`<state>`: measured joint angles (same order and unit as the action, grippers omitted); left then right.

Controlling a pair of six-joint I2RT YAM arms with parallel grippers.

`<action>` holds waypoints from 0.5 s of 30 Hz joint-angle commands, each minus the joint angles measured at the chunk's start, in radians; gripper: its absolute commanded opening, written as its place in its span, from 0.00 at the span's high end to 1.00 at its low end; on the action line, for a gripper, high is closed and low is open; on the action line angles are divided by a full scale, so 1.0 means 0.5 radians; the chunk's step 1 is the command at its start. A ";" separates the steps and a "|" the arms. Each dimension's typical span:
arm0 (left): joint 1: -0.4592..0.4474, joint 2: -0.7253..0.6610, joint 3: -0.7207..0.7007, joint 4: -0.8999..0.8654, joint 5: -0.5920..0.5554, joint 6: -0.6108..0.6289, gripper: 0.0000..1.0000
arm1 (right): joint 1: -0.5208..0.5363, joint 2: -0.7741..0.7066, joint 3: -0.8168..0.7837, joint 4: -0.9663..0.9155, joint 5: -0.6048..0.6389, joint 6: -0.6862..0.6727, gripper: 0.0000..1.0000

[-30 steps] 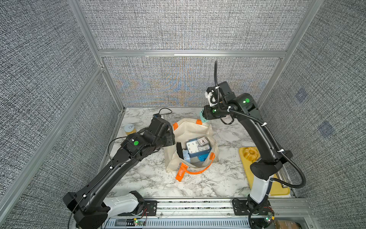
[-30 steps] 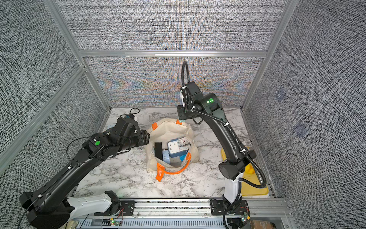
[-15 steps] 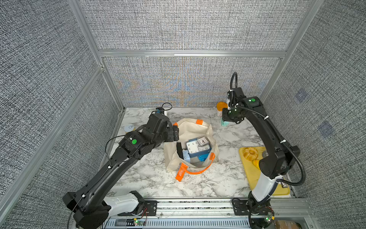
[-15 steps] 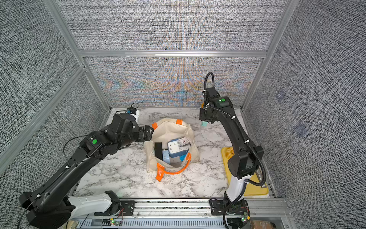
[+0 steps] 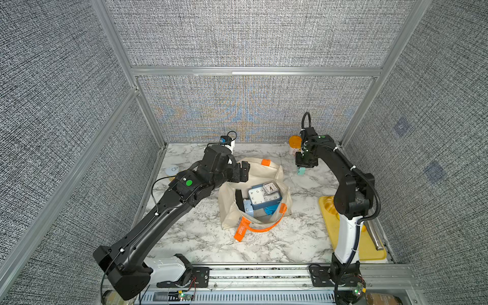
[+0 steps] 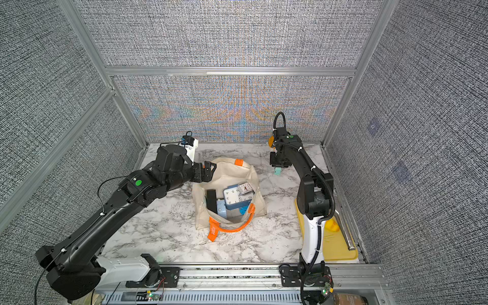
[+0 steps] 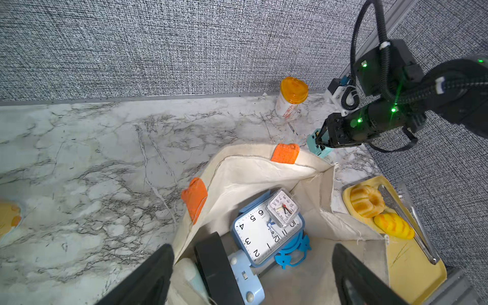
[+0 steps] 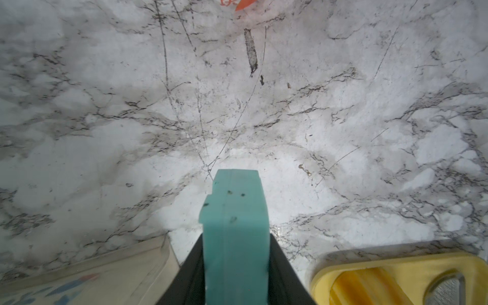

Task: Take the alarm clock out of the canvas bag
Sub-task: Place the alarm at the center of the board.

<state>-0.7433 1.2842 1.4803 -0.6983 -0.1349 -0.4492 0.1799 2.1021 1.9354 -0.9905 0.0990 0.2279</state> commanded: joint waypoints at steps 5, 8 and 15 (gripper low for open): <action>0.001 0.085 -0.019 0.148 0.079 0.006 0.05 | -0.073 0.115 -0.068 0.206 -0.043 -0.119 0.63; 0.000 0.101 -0.020 0.170 0.080 -0.007 0.05 | -0.092 0.176 -0.058 0.243 -0.065 -0.134 0.62; 0.001 0.112 -0.061 0.242 0.086 -0.049 0.06 | -0.108 0.248 -0.039 0.263 -0.094 -0.171 0.60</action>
<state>-0.7433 1.3350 1.4521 -0.6151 -0.1013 -0.4694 0.1257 2.2227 1.9091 -0.8680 0.0689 0.1581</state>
